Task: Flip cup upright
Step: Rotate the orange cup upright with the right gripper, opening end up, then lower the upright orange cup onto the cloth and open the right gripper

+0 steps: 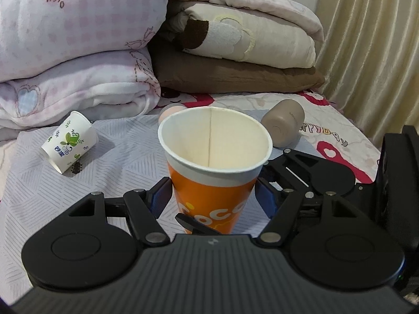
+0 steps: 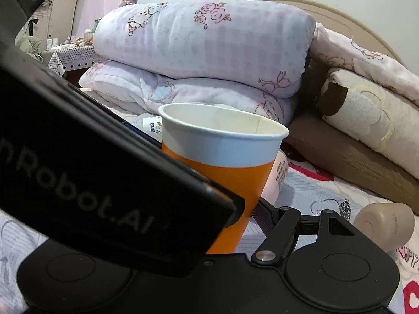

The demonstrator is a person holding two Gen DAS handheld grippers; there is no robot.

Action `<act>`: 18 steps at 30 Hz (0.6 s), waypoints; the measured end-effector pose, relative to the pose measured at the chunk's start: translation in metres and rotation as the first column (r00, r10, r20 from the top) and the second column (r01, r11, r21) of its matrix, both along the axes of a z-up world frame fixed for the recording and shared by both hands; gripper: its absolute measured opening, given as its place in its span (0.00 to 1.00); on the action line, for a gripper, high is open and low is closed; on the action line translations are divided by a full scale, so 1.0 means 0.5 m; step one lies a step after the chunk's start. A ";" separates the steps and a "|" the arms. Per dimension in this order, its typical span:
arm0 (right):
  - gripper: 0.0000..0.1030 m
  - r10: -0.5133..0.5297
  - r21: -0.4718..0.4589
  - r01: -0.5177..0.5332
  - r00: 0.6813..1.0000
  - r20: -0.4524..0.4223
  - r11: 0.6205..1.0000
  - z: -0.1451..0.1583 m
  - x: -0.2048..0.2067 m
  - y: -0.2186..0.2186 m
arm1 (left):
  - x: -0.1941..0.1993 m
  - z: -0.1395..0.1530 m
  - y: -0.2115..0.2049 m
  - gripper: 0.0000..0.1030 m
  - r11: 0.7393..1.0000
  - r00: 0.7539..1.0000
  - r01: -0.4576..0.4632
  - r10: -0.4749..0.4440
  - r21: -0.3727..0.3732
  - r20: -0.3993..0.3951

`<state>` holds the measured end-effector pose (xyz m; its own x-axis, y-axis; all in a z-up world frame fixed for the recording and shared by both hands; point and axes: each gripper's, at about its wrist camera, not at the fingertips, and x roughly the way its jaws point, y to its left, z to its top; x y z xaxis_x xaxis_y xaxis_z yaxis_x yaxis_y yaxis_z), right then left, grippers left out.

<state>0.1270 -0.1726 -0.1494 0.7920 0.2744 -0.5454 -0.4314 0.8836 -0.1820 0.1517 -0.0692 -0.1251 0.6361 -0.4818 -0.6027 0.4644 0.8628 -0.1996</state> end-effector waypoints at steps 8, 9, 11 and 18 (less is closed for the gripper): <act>0.74 -0.006 0.011 0.006 1.000 -0.020 1.000 0.009 0.018 -0.002 | 0.001 0.000 0.003 0.68 1.000 1.000 0.005 -0.005 -0.006 -0.029; 0.74 -0.009 0.011 0.009 1.000 -0.023 1.000 0.010 0.018 -0.002 | -0.001 0.000 0.003 0.68 1.000 1.000 0.008 -0.008 -0.002 -0.029; 0.74 -0.013 0.014 0.014 0.999 -0.032 1.000 0.014 0.022 -0.001 | -0.004 0.000 0.002 0.69 1.000 0.999 0.013 -0.013 0.001 -0.031; 0.82 -0.021 0.003 0.021 0.998 -0.061 1.000 0.026 0.020 0.004 | -0.011 -0.001 -0.007 0.77 1.000 0.999 0.019 -0.018 0.015 -0.046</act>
<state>0.1372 -0.1708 -0.1365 0.7628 0.2603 -0.5920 -0.4231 0.8931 -0.1526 0.1461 -0.0726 -0.1255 0.5988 -0.4838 -0.6383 0.4712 0.8572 -0.2076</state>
